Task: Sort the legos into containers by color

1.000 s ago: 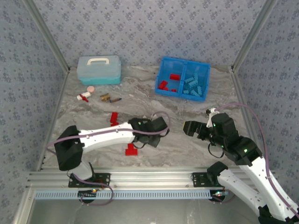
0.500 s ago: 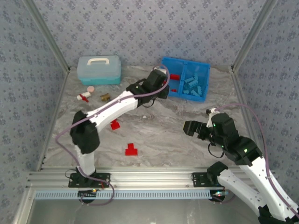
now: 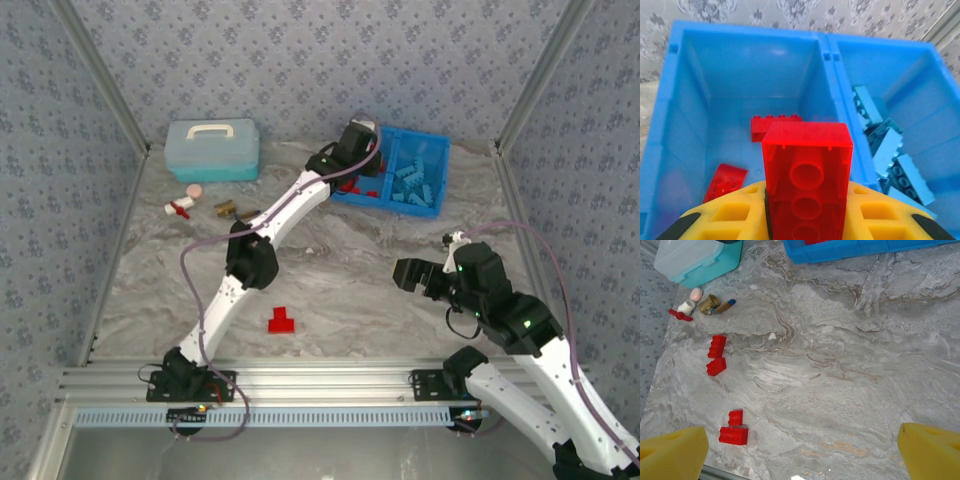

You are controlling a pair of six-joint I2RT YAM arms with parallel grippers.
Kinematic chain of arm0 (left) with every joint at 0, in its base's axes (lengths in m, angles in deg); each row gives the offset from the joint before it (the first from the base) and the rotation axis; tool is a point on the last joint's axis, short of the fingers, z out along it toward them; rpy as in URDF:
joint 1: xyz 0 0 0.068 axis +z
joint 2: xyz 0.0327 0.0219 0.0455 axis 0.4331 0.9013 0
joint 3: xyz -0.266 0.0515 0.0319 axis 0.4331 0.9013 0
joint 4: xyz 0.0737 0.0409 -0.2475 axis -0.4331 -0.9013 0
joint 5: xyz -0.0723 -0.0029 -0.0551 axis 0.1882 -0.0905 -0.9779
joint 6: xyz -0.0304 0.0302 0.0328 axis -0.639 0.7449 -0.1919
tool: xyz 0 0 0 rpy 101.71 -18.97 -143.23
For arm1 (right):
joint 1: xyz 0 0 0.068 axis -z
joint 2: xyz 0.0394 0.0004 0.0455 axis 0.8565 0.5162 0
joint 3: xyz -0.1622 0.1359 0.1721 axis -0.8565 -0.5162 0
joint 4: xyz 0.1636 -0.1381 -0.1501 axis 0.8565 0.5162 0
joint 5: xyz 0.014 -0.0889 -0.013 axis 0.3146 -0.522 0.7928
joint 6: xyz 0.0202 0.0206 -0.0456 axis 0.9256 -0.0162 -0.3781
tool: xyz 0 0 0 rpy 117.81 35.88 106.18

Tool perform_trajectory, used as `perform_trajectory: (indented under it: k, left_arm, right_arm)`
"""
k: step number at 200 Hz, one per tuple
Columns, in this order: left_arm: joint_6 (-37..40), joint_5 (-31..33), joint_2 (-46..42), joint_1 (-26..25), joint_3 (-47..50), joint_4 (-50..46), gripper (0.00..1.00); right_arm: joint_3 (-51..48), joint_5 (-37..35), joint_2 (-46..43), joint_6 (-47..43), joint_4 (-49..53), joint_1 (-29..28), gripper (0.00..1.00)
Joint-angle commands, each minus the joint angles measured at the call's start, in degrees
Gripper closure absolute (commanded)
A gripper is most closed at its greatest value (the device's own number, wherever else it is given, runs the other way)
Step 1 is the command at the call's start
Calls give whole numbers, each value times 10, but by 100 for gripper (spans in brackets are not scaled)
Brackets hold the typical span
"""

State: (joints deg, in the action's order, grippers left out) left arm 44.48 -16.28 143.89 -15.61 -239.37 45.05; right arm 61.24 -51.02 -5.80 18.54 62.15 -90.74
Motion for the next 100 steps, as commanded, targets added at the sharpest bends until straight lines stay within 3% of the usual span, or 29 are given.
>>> perform_trajectory:
  k: [1,35,46,65,100]
  left_arm:
    - [24,-13,19,3,15,53,70]
    - [22,-7,45,2,1,59,64]
    - [19,-7,42,2,-5,56,56]
    - [13,-8,25,1,-16,57,47]
    - [12,-14,-34,1,-21,47,42]
  right_arm:
    - [15,-5,-6,6,19,-1,0]
    - [18,-4,-9,6,29,-2,0]
    - [19,-3,-11,8,31,-1,0]
    - [18,-4,-15,11,33,-1,0]
    - [26,-2,-16,15,31,-1,0]
